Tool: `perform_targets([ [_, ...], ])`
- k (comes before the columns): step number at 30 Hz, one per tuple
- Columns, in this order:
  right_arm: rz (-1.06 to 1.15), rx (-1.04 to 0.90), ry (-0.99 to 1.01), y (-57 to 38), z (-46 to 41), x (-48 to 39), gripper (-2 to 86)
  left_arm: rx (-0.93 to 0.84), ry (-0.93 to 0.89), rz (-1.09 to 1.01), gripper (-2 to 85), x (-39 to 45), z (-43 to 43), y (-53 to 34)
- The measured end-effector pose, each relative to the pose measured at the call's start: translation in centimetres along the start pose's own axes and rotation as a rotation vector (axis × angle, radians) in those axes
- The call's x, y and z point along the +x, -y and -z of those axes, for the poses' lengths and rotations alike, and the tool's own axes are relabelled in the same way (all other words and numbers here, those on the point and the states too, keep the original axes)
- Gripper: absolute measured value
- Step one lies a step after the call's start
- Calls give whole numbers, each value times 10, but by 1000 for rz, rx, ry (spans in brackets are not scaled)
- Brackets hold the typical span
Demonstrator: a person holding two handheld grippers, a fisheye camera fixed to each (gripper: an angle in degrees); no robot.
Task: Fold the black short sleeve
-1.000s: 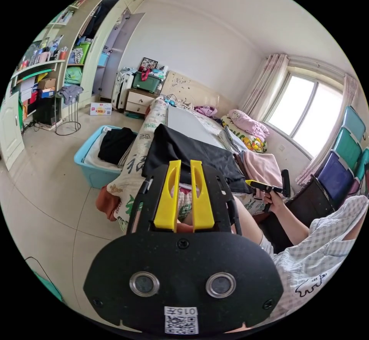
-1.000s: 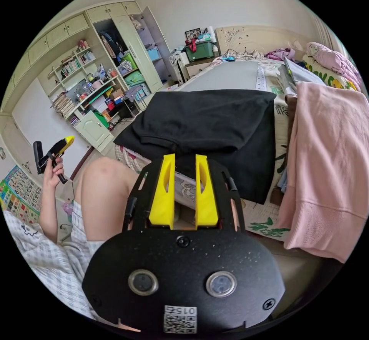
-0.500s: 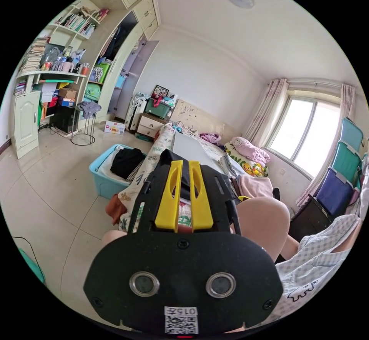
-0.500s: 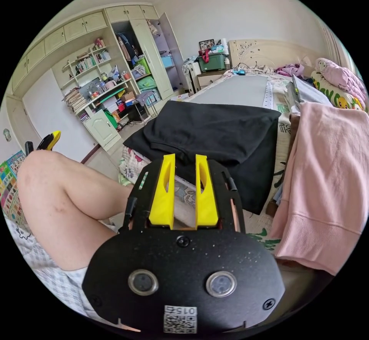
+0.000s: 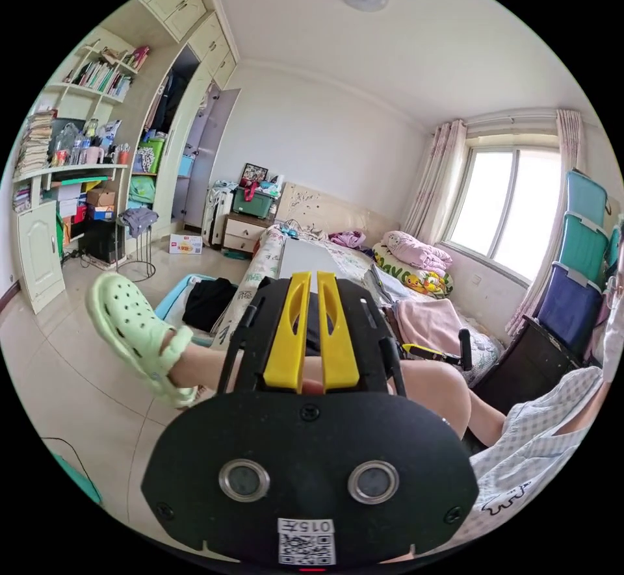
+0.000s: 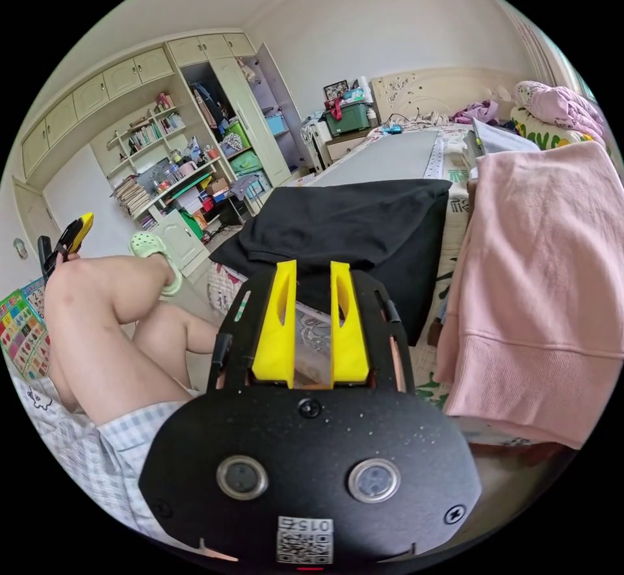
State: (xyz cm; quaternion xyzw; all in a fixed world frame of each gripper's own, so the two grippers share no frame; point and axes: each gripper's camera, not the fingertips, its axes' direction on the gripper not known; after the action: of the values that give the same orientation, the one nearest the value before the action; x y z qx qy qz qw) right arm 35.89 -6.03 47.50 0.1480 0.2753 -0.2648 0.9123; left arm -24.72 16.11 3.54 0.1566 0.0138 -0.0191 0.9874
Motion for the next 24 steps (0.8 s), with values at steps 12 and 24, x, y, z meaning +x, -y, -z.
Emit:
perform_targets([
  [12,203,-69,-119,1,-34,-15,105,-474,-30,-123,79,-30,-200,77],
  [24,381,-148,-206,14,-82,-45,116,-735,-169,103,131,-115,-417,39],
])
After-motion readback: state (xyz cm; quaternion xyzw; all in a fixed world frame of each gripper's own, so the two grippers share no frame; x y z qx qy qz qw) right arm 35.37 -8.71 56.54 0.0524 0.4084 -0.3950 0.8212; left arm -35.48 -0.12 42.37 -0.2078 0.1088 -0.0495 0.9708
